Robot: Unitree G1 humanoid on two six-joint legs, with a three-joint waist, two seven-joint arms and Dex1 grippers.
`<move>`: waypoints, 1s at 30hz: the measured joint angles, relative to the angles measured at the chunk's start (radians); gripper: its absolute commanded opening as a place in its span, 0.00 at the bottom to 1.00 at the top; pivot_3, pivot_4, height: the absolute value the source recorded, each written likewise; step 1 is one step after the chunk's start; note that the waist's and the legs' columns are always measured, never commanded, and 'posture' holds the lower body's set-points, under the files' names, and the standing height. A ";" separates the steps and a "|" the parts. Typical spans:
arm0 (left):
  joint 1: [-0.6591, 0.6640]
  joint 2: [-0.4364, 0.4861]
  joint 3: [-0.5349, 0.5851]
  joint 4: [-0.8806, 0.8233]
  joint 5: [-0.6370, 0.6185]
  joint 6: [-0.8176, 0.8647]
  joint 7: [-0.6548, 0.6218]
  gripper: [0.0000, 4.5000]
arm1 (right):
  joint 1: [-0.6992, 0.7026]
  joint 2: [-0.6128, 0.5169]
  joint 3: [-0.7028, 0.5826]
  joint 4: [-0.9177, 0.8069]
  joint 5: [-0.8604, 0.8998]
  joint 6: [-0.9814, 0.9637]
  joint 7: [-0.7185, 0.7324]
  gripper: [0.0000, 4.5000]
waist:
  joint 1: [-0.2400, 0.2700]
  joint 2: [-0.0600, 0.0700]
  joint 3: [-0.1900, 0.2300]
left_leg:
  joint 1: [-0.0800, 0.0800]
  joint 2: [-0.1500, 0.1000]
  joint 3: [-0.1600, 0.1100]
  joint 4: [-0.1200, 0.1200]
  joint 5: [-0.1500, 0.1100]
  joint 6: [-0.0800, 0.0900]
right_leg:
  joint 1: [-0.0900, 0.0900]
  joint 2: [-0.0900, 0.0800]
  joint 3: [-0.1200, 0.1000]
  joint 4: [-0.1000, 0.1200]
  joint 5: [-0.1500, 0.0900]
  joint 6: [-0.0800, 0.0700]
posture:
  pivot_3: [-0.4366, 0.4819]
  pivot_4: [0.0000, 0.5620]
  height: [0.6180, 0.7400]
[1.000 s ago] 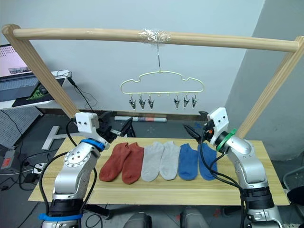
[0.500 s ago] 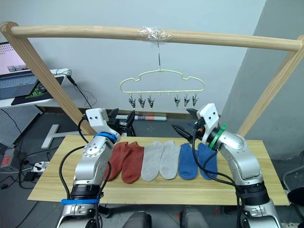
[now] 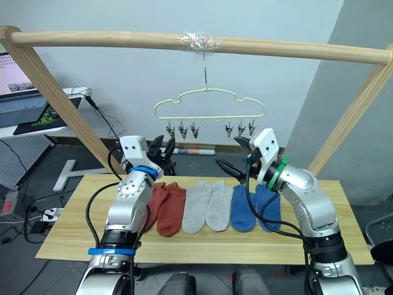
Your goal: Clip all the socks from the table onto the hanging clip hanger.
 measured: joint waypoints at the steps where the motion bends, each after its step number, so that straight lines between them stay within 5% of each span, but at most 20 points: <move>1: -0.006 0.000 0.000 0.006 0.000 -0.003 0.000 0.42 | 0.000 0.002 0.000 -0.002 0.003 0.003 0.000 1.00 | 0.000 -0.001 0.002 | 0.000 0.000 0.000 0.000 0.000 0.000 | 0.000 0.000 0.000 0.000 0.000 0.000 | 0.41 0.30 1.00; 30: -0.163 -0.021 0.011 0.266 0.020 -0.150 0.047 0.42 | -0.088 0.020 -0.002 -0.087 0.076 0.136 -0.050 1.00 | -0.015 -0.003 0.027 | -0.012 0.001 -0.004 0.001 0.000 0.000 | -0.008 -0.001 -0.003 -0.001 0.000 0.001 | 0.37 0.36 1.00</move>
